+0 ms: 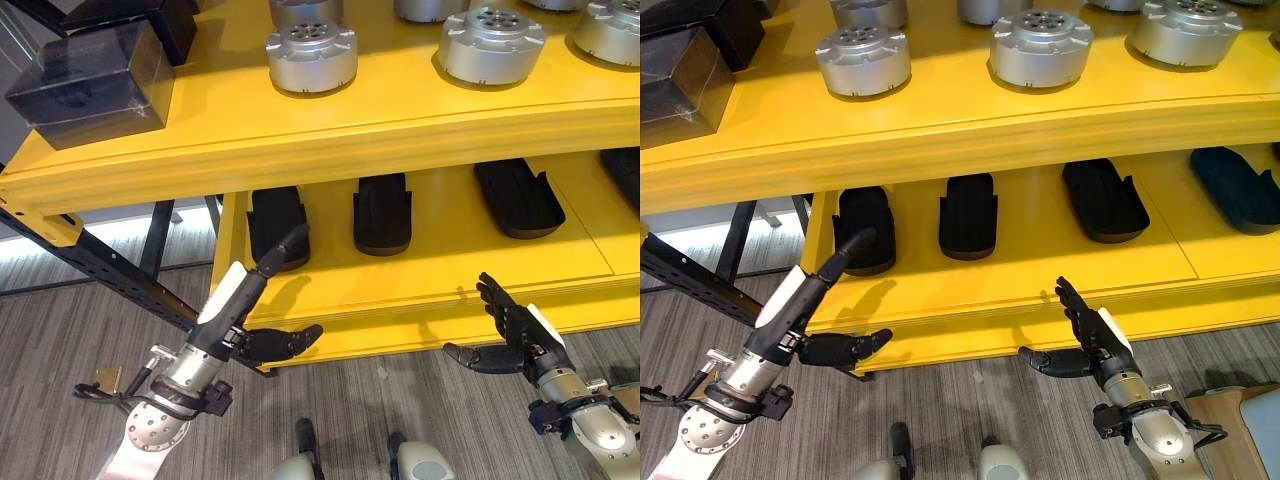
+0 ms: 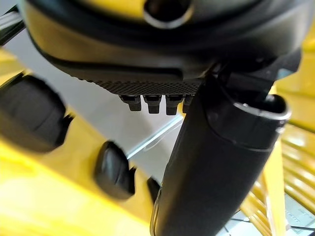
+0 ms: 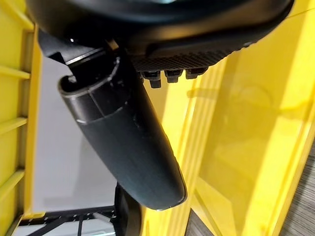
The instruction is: Move parts from the plastic box to the shelf.
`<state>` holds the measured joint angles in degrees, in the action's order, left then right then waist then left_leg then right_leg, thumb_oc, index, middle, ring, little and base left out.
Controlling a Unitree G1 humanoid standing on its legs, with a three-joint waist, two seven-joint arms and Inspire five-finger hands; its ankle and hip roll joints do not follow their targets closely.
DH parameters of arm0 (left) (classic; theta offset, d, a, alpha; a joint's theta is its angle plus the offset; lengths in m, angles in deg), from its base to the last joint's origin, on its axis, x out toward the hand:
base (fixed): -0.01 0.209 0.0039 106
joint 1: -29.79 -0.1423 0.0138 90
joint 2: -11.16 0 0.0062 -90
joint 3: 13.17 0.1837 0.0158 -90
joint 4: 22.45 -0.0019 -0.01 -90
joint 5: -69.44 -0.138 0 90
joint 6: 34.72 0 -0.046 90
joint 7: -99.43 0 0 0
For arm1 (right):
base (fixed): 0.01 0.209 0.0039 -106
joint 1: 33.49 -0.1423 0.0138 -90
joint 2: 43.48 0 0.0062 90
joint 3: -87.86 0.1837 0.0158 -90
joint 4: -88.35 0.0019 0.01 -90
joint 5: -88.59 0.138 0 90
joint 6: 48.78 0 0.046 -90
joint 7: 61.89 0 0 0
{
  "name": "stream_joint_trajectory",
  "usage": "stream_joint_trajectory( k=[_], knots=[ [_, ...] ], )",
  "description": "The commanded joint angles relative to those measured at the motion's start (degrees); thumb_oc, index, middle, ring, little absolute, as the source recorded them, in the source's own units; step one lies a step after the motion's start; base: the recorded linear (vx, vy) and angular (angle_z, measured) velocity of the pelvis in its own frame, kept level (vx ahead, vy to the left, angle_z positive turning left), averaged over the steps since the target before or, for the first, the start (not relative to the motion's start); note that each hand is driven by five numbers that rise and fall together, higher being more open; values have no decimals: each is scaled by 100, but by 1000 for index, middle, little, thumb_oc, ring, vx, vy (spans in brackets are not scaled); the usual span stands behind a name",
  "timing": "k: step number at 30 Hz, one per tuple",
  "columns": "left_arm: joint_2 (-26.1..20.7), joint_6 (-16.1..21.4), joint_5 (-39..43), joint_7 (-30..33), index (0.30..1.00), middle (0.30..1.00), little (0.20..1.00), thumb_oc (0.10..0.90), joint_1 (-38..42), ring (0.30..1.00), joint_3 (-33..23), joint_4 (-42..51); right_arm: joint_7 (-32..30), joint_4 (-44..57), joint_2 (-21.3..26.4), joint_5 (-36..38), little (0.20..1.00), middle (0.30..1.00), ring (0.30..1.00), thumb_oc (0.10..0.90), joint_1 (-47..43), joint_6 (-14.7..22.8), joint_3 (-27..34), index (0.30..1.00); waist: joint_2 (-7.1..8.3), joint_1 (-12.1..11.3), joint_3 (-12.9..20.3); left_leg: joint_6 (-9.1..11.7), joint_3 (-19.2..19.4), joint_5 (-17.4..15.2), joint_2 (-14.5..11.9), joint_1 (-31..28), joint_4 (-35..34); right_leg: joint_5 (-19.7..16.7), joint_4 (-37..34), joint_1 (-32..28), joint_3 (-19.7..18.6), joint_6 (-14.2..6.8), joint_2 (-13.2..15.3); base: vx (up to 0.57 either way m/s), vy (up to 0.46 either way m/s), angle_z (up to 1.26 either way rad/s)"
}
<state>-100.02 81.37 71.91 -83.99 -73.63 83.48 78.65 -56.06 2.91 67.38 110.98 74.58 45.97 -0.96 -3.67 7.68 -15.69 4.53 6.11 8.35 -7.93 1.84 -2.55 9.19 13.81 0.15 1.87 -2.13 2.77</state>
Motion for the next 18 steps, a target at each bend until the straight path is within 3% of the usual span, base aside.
stream_joint_trajectory(
  k=[1, 6, 13, 18],
  knots=[
    [-80, 156, 609, -350, 1000, 1000, 1000, 900, 555, 1000, -256, 46, 85, 35, -86, 551, 1000, 1000, 1000, 900, -583, 326, -10, 1000, 396, 68, 289, 117, 152, -341, -166, -275, -1, -386, -925, -340, 49, -110, -77, 3, 35, 1],
    [42, -490, 1166, -1021, 1000, 1000, 1000, 900, 732, 1000, 294, -519, 25, -650, -380, 551, 1000, 1000, 1000, 900, -715, 331, -211, 1000, 364, 171, 469, 144, 299, -306, -235, -468, -245, -496, -1159, -450, 11, -172, -58, 32, 68, 3],
    [100, -641, 1250, -1274, 1000, 1000, 1000, 900, 914, 1000, 594, -878, 54, -962, -498, 523, 1000, 1000, 1000, 900, -812, 230, -296, 1000, 357, 272, 606, 105, 475, -421, -188, -570, -245, -713, -1413, -468, 14, -259, 23, 26, 68, -3],
    [217, -913, 1312, -1088, 1000, 1000, 1000, 900, 936, 1000, 714, -1305, 15, -1258, -672, 677, 1000, 1000, 1000, 900, -1014, 72, -481, 1000, 377, 261, 732, 69, 672, -535, -137, -709, -245, -921, -1631, -479, 139, -357, 107, 54, 33, -18]
  ],
)
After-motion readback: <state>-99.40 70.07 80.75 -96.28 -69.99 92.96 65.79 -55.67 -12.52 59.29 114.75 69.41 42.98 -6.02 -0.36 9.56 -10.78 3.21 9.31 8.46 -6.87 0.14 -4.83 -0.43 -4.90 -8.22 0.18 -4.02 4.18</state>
